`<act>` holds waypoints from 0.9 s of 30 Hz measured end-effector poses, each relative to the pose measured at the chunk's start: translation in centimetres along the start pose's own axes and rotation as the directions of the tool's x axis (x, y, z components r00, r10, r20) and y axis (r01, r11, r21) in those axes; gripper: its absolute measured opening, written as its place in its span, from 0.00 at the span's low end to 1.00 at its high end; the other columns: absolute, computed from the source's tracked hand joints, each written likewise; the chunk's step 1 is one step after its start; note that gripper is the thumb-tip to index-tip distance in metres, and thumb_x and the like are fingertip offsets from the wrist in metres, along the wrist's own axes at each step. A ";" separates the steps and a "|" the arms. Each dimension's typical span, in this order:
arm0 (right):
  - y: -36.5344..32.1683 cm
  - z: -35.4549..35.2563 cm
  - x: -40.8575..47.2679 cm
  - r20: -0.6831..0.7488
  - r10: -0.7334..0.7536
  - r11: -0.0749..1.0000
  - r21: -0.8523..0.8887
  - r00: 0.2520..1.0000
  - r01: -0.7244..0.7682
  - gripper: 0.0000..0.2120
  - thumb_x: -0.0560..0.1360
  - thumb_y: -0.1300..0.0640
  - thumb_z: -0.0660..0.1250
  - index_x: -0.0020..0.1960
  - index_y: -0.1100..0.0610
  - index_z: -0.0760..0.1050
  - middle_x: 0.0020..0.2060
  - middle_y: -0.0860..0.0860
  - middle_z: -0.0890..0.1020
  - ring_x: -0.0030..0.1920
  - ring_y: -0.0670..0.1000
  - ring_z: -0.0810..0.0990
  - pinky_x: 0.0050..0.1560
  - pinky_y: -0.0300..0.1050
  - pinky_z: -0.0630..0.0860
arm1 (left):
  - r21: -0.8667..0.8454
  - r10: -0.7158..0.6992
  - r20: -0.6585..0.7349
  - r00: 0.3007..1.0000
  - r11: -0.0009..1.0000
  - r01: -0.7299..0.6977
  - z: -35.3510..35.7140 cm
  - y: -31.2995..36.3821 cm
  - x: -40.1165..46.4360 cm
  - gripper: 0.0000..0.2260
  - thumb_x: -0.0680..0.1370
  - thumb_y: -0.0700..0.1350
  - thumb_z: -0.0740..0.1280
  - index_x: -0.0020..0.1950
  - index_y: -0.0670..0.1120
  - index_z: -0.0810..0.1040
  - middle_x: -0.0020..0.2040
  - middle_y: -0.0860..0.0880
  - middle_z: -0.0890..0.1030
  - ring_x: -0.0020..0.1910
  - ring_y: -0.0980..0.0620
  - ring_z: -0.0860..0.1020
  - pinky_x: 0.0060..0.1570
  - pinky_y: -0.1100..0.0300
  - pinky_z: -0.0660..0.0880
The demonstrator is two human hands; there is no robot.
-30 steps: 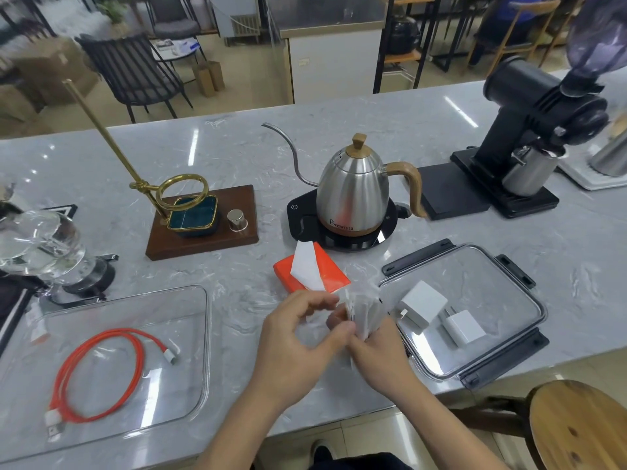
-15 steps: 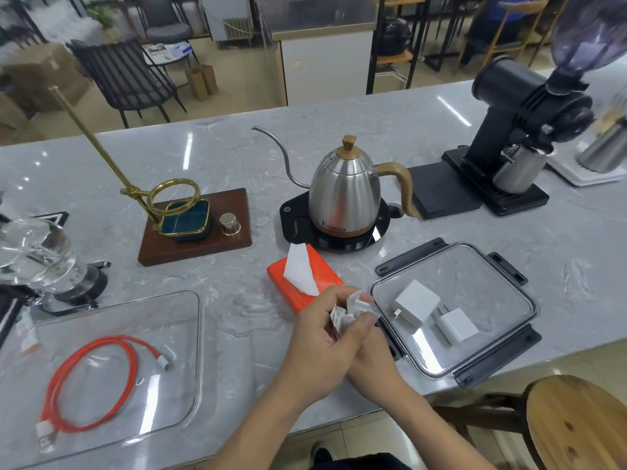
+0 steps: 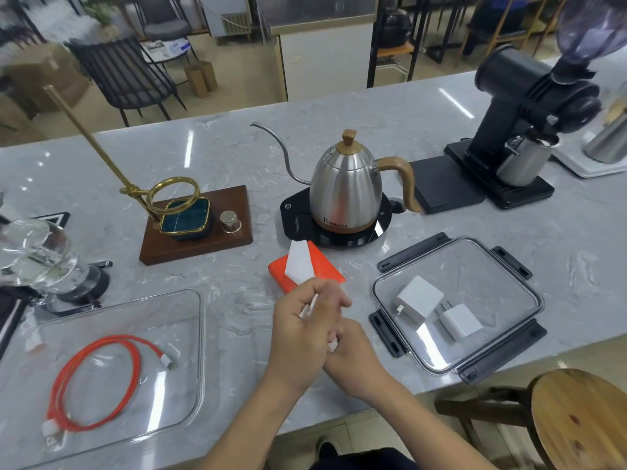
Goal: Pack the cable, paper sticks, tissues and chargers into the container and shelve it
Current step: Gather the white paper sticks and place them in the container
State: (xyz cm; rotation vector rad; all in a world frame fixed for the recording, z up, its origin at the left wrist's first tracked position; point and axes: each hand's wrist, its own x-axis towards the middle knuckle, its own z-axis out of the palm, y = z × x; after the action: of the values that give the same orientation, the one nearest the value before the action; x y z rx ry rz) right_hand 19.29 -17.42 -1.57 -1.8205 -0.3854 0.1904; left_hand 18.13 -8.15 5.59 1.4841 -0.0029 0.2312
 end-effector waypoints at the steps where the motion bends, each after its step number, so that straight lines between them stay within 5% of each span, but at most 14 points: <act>1: -0.1 0.2 0.0 -0.004 -0.010 1.000 -0.008 1.000 0.010 0.12 0.65 0.54 0.66 0.28 0.41 0.68 0.25 0.36 0.73 0.29 0.37 0.71 0.33 0.26 0.65 | -0.026 -0.012 -0.025 1.000 1.000 0.011 -0.1 -0.1 0.0 0.17 0.79 0.55 0.63 0.33 0.49 0.77 0.25 0.46 0.66 0.25 0.56 0.66 0.27 0.61 0.65; 6: 0.9 0.6 0.2 0.003 -0.112 0.974 -0.197 0.994 0.111 0.15 0.69 0.53 0.64 0.37 0.30 0.67 0.28 0.37 0.71 0.35 0.38 0.71 0.43 0.37 0.66 | -0.018 -0.054 -0.085 0.995 0.998 0.052 -0.6 -1.0 0.2 0.23 0.80 0.58 0.59 0.26 0.51 0.67 0.23 0.50 0.66 0.23 0.52 0.64 0.29 0.56 0.66; 10: 1.2 1.0 0.4 -0.020 -0.114 0.912 -0.400 0.993 0.096 0.10 0.68 0.47 0.60 0.39 0.34 0.59 0.30 0.35 0.63 0.39 0.47 0.70 0.47 0.49 0.68 | -0.053 -0.066 -0.077 0.995 0.997 0.062 -0.9 -0.9 0.3 0.23 0.80 0.56 0.59 0.25 0.52 0.67 0.22 0.52 0.67 0.23 0.52 0.65 0.30 0.56 0.66; 14: 1.2 1.1 0.6 0.001 -0.084 0.886 -0.457 0.996 0.076 0.09 0.68 0.47 0.58 0.32 0.39 0.59 0.26 0.38 0.64 0.36 0.45 0.64 0.41 0.46 0.62 | -0.028 -0.007 -0.073 0.997 1.000 0.005 -0.7 -0.9 -0.3 0.23 0.81 0.54 0.58 0.26 0.53 0.68 0.23 0.51 0.69 0.25 0.51 0.67 0.32 0.54 0.69; 19: 1.6 1.1 0.5 0.057 -0.061 0.848 -0.523 0.996 0.082 0.06 0.70 0.47 0.56 0.36 0.46 0.65 0.31 0.43 0.71 0.37 0.48 0.67 0.42 0.45 0.59 | 0.051 0.046 -0.114 0.992 0.998 -0.040 -1.5 -1.0 -0.3 0.22 0.83 0.47 0.56 0.27 0.54 0.68 0.26 0.50 0.70 0.29 0.54 0.68 0.36 0.64 0.69; 24: 1.1 1.5 0.4 0.091 -0.063 0.873 -0.477 0.994 0.099 0.03 0.70 0.49 0.55 0.38 0.44 0.62 0.30 0.40 0.65 0.36 0.47 0.66 0.41 0.46 0.59 | 0.099 0.086 -0.110 0.990 0.992 -0.076 -1.6 -1.2 -1.0 0.20 0.82 0.53 0.55 0.29 0.54 0.68 0.27 0.50 0.71 0.30 0.52 0.70 0.36 0.62 0.70; 27: 1.2 1.4 0.5 0.148 -0.029 0.841 -0.531 0.989 0.104 0.07 0.73 0.48 0.57 0.40 0.48 0.71 0.35 0.46 0.75 0.41 0.51 0.72 0.46 0.50 0.65 | 0.133 0.073 -0.135 0.988 0.990 -0.055 -2.2 -1.2 -0.6 0.21 0.81 0.55 0.55 0.28 0.55 0.69 0.26 0.48 0.71 0.30 0.51 0.71 0.37 0.60 0.71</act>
State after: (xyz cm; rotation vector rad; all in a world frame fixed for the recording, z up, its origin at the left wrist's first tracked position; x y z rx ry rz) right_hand 19.52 -16.23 -3.12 -2.3531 -0.6467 0.1665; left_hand 17.37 -6.12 4.09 1.5954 0.0786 0.3933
